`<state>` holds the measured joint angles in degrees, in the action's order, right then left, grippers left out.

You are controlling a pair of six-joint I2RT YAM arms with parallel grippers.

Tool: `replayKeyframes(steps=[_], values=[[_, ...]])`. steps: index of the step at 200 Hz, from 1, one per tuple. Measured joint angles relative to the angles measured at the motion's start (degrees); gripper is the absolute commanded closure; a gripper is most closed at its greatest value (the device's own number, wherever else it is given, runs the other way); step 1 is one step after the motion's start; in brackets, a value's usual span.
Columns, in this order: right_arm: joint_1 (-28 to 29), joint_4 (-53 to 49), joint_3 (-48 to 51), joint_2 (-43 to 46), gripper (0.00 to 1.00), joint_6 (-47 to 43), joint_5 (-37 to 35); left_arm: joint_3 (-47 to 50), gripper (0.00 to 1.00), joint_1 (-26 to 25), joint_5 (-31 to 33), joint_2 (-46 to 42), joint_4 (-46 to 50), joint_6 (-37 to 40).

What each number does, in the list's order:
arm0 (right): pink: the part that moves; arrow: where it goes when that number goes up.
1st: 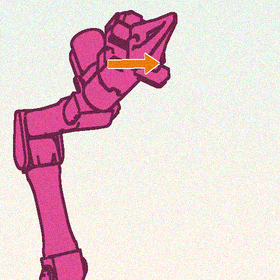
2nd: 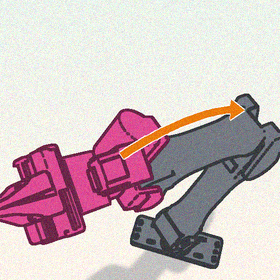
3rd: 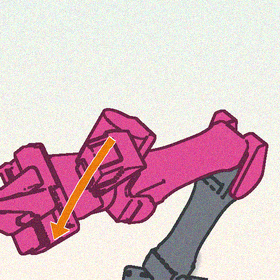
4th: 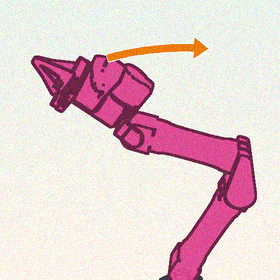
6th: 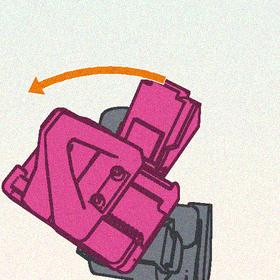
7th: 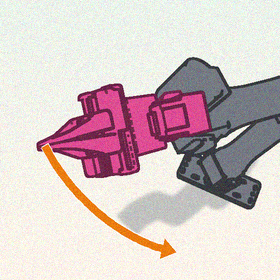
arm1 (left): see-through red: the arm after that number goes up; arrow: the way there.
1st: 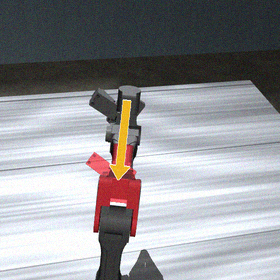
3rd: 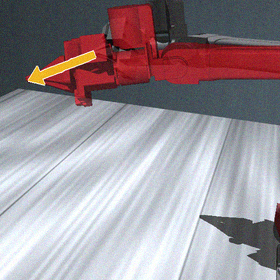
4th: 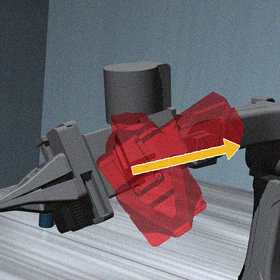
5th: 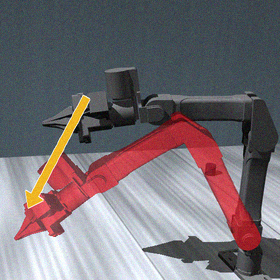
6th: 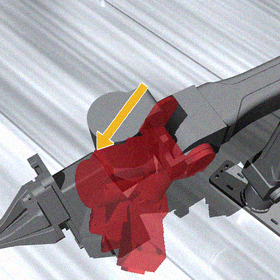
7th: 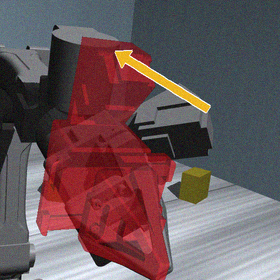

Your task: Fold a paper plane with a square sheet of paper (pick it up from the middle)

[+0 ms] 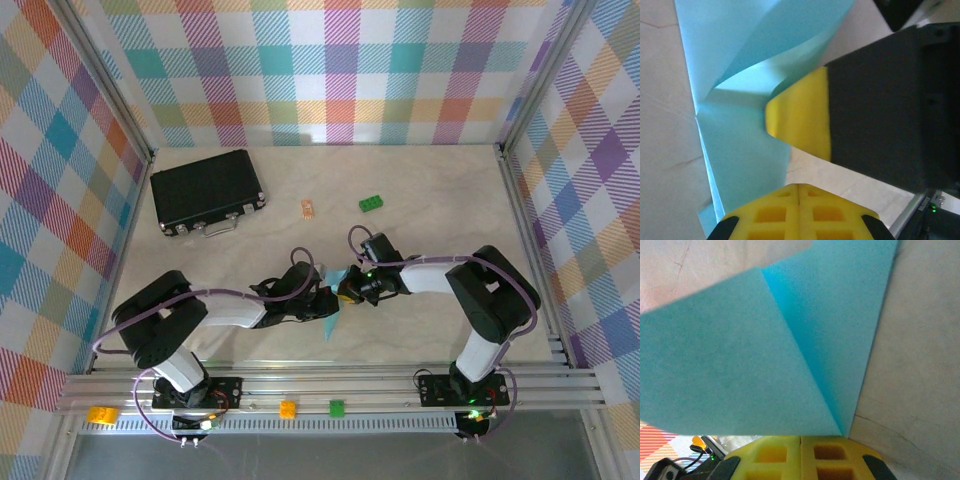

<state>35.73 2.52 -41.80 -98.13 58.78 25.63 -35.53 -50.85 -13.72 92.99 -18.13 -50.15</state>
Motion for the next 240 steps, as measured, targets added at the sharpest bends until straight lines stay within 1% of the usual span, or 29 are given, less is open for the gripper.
replayKeyframes(steps=[27,54,92,107,144,168,201,240], values=[[0.0,-0.1,0.1,0.2,0.94,0.4,-0.1,-1.2,1.0,0.0,-0.4,3.4,-0.1,0.6],[0.0,-1.2,0.1,0.7,0.91,0.0,-0.4,-1.0,1.0,0.0,-0.8,3.4,-0.3,1.0],[0.0,-8.5,-3.0,1.2,0.9,-4.2,-1.8,4.6,1.0,0.0,-1.3,1.2,-6.1,1.2],[0.0,-9.7,-4.0,1.9,0.89,-5.8,-2.5,6.4,1.0,0.0,-1.7,0.6,-8.5,1.2],[0.1,-7.8,-4.1,5.5,0.91,-8.1,-1.7,7.5,1.0,0.0,-2.3,0.7,-11.0,1.2],[1.9,-7.0,-4.1,5.4,0.92,-8.8,-1.6,7.5,1.0,0.0,-2.3,0.7,-11.0,1.2],[4.0,-6.3,-4.1,2.8,0.92,-9.2,-1.8,7.5,1.0,0.0,-2.3,0.7,-11.0,1.2],[2.7,-6.2,-3.5,0.1,0.92,-10.2,-4.2,7.7,1.0,0.0,-2.3,0.7,-11.1,1.2]])
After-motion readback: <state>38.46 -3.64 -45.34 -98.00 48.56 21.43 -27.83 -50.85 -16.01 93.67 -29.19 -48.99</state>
